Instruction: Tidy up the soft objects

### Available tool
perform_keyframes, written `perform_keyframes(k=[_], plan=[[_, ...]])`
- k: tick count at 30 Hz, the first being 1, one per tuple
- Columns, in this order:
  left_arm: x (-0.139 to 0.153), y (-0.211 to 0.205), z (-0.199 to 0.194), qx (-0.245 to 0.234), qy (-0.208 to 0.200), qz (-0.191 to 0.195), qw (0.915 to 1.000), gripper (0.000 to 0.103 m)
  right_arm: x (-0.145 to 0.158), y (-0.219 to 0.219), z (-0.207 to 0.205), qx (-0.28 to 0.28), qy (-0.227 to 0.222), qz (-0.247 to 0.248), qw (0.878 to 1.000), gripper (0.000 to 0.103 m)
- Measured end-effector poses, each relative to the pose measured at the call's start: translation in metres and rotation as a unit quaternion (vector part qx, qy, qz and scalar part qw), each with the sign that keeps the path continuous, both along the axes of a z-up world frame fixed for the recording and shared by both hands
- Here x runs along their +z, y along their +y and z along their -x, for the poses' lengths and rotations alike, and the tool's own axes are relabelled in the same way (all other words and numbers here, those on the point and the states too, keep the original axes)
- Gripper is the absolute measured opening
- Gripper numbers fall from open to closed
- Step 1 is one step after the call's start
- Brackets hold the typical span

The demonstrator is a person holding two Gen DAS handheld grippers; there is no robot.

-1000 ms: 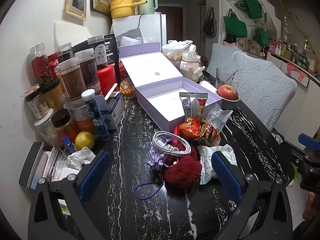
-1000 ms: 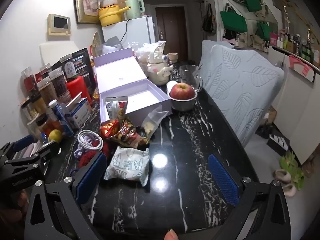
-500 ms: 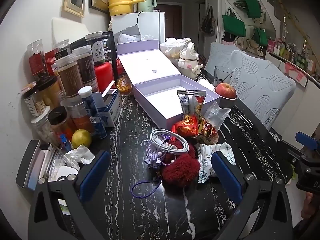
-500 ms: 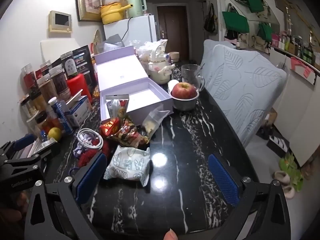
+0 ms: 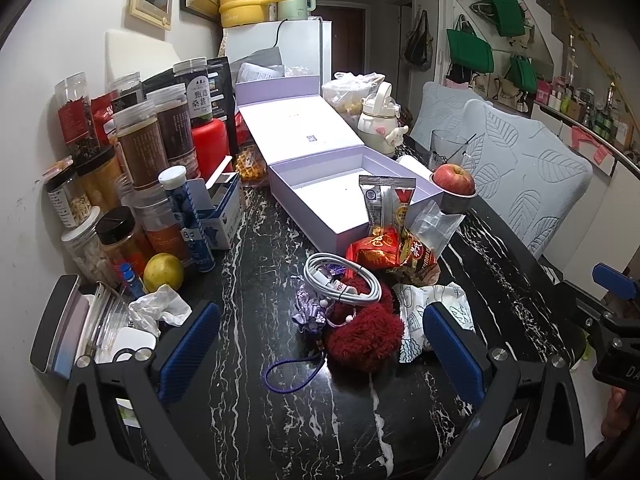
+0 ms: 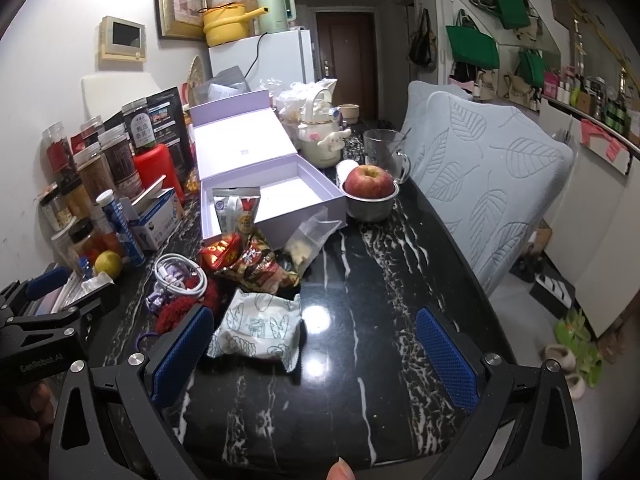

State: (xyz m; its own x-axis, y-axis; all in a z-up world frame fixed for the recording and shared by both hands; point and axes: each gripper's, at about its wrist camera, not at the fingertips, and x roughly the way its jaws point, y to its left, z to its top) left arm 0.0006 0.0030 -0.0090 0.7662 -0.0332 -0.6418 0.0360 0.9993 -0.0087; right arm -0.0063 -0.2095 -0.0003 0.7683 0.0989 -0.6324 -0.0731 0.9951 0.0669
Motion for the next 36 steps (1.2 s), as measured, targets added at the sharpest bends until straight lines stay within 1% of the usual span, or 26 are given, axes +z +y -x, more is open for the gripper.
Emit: perform_keyframes(k=[36], plan=[[0.0001,0.0002,-0.0008,-0.008,0.005,0.007,0.9999,0.103,0.0015,0.0065,-0.0002,0.010,0.002,0.009,1.000,0.103]])
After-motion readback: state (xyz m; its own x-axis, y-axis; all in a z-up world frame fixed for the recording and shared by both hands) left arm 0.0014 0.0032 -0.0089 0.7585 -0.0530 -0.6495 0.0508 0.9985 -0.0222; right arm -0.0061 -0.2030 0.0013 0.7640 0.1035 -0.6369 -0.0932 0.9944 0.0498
